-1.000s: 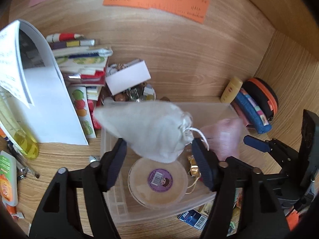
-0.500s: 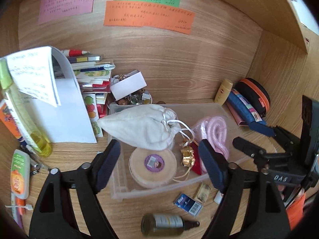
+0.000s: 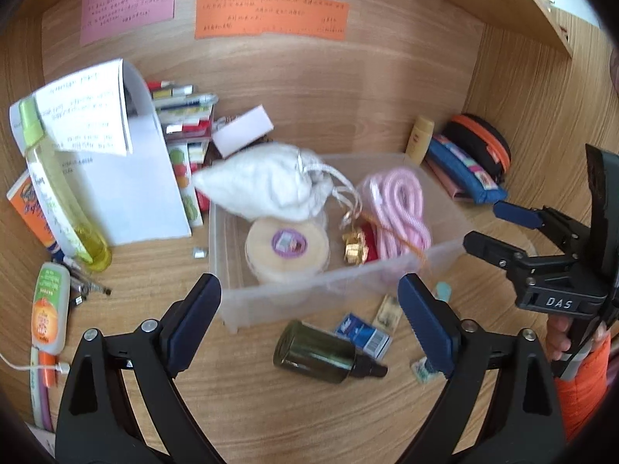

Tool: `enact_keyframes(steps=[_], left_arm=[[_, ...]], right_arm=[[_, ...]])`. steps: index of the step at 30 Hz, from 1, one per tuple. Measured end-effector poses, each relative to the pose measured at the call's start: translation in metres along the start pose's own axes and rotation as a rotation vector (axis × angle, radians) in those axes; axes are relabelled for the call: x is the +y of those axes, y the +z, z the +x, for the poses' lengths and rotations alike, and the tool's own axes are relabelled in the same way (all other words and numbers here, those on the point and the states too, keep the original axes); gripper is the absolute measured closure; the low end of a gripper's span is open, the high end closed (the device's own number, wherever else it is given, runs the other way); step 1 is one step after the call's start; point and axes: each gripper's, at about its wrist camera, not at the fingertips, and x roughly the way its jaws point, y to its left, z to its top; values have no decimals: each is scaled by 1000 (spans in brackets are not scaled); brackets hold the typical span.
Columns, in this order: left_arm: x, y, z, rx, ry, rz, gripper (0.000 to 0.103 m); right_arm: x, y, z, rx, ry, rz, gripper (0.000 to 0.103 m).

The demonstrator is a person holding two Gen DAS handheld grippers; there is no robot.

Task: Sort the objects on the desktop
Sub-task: 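Lower the cloth bag and pink rope into the clear box and release, then grasp the dark glass bottle with the left gripper while the right grasps the gourd keychain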

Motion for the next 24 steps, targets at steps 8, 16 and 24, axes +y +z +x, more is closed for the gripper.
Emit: enact_keyframes(steps=[8, 16, 24], left_arm=[[10, -35, 11, 97, -9, -43, 9], [15, -60, 28, 201, -46, -86, 9], [6, -65, 49, 237, -77, -88, 9]], right_arm=[[2, -37, 5, 93, -1, 44, 21], [8, -56, 18, 170, 31, 67, 21], [13, -62, 28, 223, 44, 46, 22]])
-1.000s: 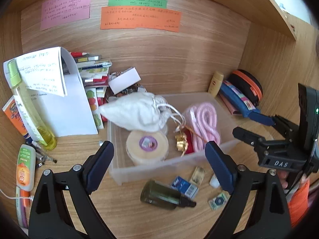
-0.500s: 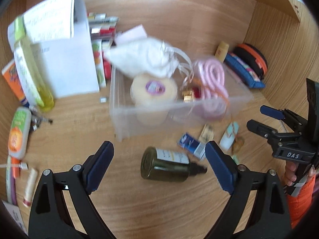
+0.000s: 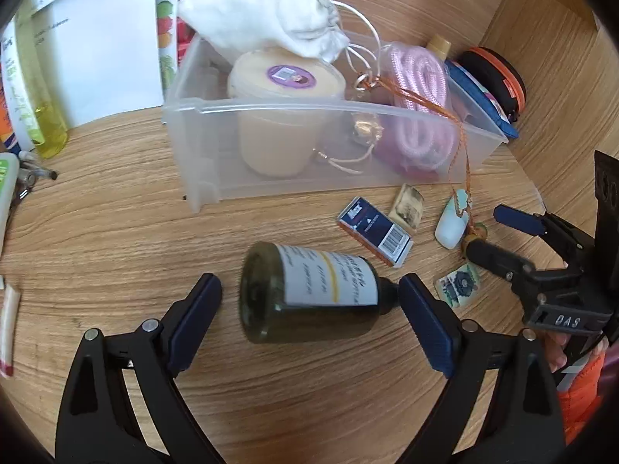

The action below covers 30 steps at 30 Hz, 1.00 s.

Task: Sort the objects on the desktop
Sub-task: 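Grasp the dark glass bottle with the left gripper while the right grasps the gourd keychain, then carry the bottle and keychain into the clear box and release both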

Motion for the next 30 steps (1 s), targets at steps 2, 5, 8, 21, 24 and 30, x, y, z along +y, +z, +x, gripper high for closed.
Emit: enact_keyframes(steps=[2, 5, 8, 21, 24, 30], left_arm=[[-3, 1, 0, -15, 3, 7, 13], [-4, 4, 2, -28, -5, 8, 24], [-2, 8, 4, -36, -5, -7, 25], [10, 8, -12, -136, 19, -54, 25], [13, 7, -16, -146, 21, -72, 25], [15, 8, -29, -175, 12, -96, 25]], right_arm=[[1, 0, 0, -3, -1, -12, 23], [1, 3, 0, 1, 22, -19, 30], [1, 6, 4, 24, 31, -22, 54], [7, 2, 1, -3, 28, -42, 76], [5, 3, -9, -33, 25, -34, 76], [4, 10, -34, -104, 24, -22, 76]])
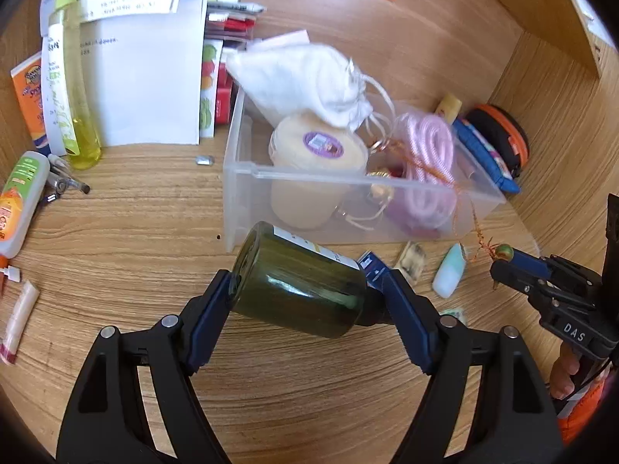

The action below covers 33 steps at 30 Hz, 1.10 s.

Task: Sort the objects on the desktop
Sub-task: 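Carry the bottle and keychain into the clear box and release both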

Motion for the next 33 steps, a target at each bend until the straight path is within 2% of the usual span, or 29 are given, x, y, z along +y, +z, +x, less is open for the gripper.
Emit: enact_keyframes(steps=[4, 6, 10, 16, 20, 23, 27, 33], left_arm=[[-5, 8, -15, -45, -5, 4, 25], [-8, 13, -19, -63, -4, 6, 25], [-7, 27, -31, -112, -12, -22, 25], [-13, 45, -34, -137, -12, -30, 25], [-20, 57, -30, -147, -15, -15, 25], [-28, 67, -23, -149, -14, -4, 25], [-35, 77, -8, -127, -14, 4, 25], [-50, 84, 14, -87, -14, 38, 25]], right_arm=[[1, 10, -11, -49, -18, -16, 76], [2, 18, -15, -85, -57, -37, 76], [0, 35, -24, -150, -60, -59, 76], [-7, 63, -23, -208, -66, -64, 76], [-12, 74, -10, -203, -69, -51, 76], [-17, 76, 8, -163, -52, -38, 76], [-21, 71, 25, -118, -32, -26, 76], [-24, 65, 29, -98, 10, -13, 76]])
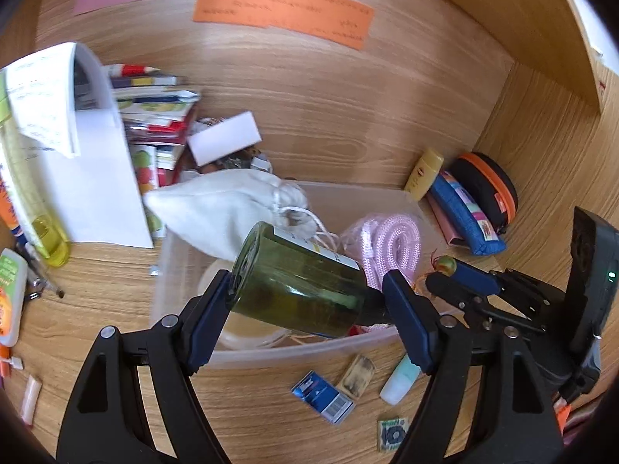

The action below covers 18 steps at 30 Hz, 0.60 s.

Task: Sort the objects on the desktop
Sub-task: 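Carry the bottle and keychain into the clear box and release both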

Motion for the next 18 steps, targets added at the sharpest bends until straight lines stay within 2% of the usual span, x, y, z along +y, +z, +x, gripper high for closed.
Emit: enact_keyframes(steps=[4, 11, 12, 14, 18], left_arm=[[-6, 0, 13, 25, -13, 13, 25], [-12, -4, 28, 56, 20, 35, 25], [-13, -5, 28, 59, 18, 39, 25], [-15, -6, 29, 63, 19, 51, 25], [-15, -6, 28, 67, 15, 51, 25]], right_arm=[[4, -3, -1, -3, 7, -10, 76], [4, -4, 3, 21, 20, -5, 75], [4, -4, 3, 21, 14, -5, 74], [4, -4, 4, 21, 1, -5, 63], [5, -4, 0, -3, -12, -11, 57]])
